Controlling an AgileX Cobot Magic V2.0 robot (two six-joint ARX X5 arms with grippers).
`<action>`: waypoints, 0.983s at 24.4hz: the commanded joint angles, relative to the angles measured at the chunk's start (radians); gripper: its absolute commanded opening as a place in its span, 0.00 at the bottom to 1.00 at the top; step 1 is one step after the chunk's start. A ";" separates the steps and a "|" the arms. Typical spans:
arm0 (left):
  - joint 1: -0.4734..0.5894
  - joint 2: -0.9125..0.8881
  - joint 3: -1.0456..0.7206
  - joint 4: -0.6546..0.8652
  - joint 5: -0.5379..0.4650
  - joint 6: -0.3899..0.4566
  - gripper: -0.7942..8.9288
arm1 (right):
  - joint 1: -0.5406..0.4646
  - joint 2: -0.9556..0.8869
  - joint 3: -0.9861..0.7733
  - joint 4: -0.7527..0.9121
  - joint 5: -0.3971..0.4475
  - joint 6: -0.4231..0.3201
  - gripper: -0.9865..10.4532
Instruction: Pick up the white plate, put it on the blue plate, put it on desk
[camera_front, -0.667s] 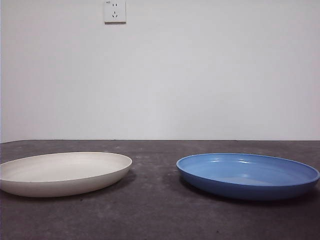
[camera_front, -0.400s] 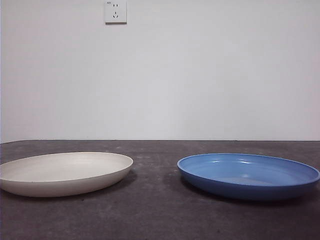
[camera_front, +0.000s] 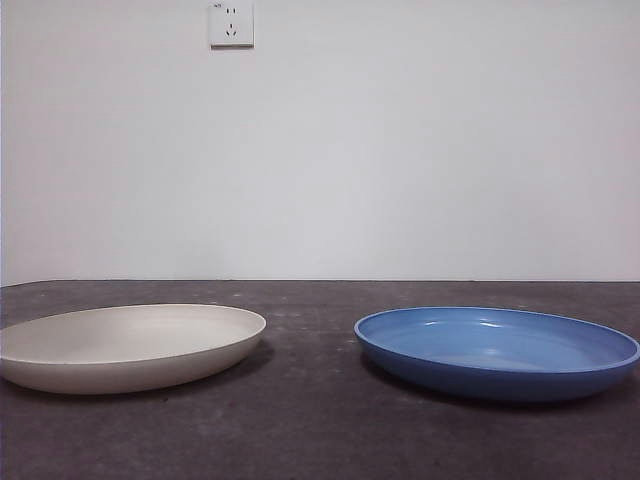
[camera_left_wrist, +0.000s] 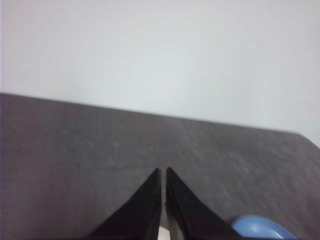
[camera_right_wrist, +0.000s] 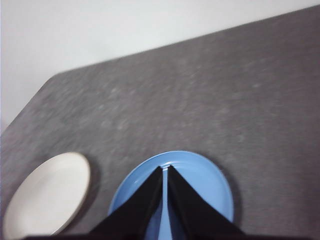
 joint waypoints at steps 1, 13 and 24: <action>-0.029 0.011 0.043 -0.047 0.010 0.031 0.10 | 0.022 0.048 0.061 -0.002 -0.060 -0.026 0.10; -0.116 0.037 0.117 -0.171 0.134 0.034 0.10 | 0.109 0.167 0.231 -0.110 -0.229 -0.157 0.10; -0.116 0.037 0.118 -0.306 0.300 0.034 0.10 | 0.109 0.166 0.235 -0.171 -0.280 -0.162 0.10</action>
